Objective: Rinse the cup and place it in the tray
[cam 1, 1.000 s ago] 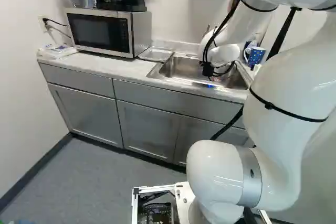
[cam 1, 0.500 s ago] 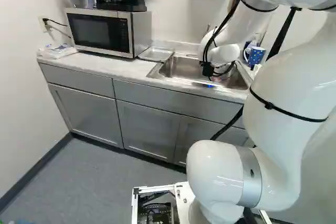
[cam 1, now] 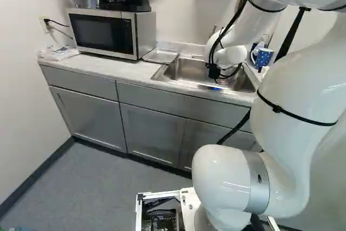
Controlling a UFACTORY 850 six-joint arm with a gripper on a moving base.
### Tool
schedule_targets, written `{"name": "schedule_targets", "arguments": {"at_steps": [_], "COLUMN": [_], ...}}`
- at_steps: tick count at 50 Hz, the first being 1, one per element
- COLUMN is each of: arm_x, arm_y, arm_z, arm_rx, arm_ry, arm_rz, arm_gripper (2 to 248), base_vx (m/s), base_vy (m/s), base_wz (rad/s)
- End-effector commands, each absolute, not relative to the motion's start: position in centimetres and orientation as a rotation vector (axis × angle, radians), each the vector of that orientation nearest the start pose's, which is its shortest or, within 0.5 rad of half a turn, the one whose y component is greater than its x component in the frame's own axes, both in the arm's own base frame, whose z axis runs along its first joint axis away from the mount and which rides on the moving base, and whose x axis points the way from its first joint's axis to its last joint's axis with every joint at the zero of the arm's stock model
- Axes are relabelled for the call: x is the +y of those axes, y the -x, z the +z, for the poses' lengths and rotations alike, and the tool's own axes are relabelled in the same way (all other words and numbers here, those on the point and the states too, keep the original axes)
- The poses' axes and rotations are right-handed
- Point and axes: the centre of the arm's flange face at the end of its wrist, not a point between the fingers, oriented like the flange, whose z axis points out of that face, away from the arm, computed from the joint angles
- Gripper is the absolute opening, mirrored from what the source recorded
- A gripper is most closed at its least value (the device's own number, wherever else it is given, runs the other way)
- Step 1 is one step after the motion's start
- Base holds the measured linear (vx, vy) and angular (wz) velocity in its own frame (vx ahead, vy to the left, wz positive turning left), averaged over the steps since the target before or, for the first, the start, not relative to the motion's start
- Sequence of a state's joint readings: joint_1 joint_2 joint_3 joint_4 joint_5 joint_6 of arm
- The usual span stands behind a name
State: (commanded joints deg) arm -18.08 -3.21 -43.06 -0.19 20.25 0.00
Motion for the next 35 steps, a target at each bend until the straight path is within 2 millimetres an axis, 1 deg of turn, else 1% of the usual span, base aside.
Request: {"name": "schedule_targets", "arguments": {"at_steps": [35], "arm_x": [-15.13], "arm_y": [-46.39], "arm_z": [47.75], "arm_rx": [0.445], "arm_ry": [2.83], "arm_rz": [-1.636], "arm_gripper": [125], "base_vx": [0.0], "base_vy": [0.0], "base_wz": [0.0]}}
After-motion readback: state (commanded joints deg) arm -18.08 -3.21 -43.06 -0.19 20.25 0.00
